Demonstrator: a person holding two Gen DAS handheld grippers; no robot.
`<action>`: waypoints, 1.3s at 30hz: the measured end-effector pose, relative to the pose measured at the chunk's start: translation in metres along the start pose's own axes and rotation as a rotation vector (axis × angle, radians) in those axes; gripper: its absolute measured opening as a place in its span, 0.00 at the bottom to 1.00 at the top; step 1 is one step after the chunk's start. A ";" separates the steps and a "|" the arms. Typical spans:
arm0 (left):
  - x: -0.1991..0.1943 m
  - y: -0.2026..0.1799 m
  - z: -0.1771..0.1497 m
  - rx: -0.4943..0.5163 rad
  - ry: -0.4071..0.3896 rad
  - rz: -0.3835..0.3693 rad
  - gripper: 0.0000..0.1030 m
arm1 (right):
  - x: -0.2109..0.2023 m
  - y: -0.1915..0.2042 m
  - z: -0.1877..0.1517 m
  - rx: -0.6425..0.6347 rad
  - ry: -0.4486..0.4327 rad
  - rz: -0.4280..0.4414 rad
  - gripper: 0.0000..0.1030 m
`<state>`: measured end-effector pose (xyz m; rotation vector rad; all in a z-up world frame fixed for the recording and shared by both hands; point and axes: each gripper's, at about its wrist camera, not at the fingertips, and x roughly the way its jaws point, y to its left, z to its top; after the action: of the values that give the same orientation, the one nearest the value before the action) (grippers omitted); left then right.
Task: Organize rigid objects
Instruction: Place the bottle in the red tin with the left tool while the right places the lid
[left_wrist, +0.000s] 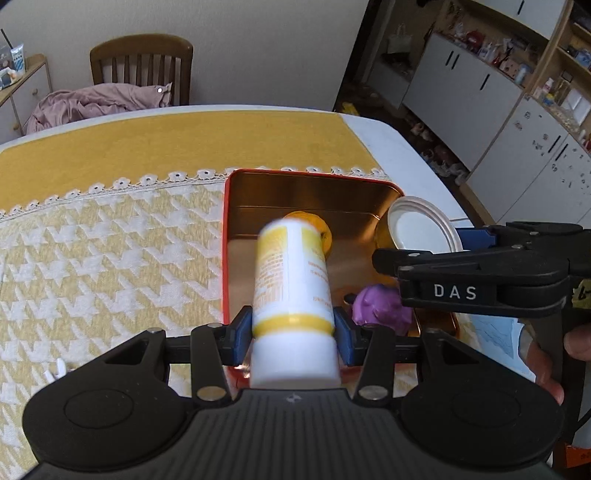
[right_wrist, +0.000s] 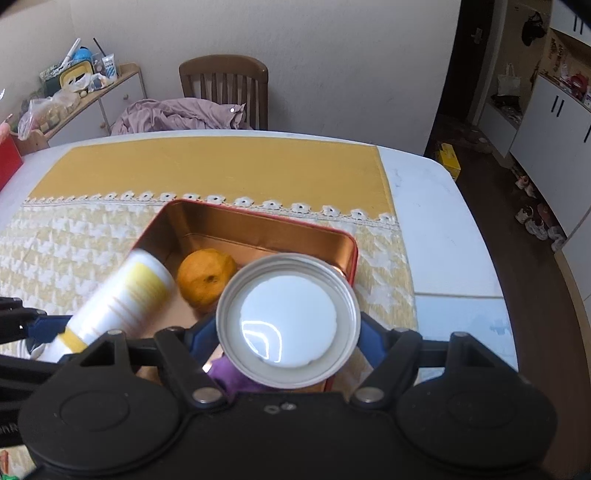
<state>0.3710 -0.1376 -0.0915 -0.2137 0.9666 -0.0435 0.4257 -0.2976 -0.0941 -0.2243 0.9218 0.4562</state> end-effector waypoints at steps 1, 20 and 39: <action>0.004 -0.001 0.003 -0.006 0.006 -0.002 0.43 | 0.003 -0.001 0.002 -0.005 0.007 0.001 0.73; 0.054 -0.017 0.018 0.056 0.084 0.027 0.43 | 0.045 0.019 0.028 -0.238 0.073 -0.110 0.80; 0.035 -0.010 0.014 0.033 0.064 -0.003 0.59 | 0.008 -0.010 0.013 -0.049 0.054 0.073 0.81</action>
<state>0.4030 -0.1502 -0.1101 -0.1838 1.0290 -0.0695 0.4442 -0.2989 -0.0930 -0.2496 0.9742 0.5426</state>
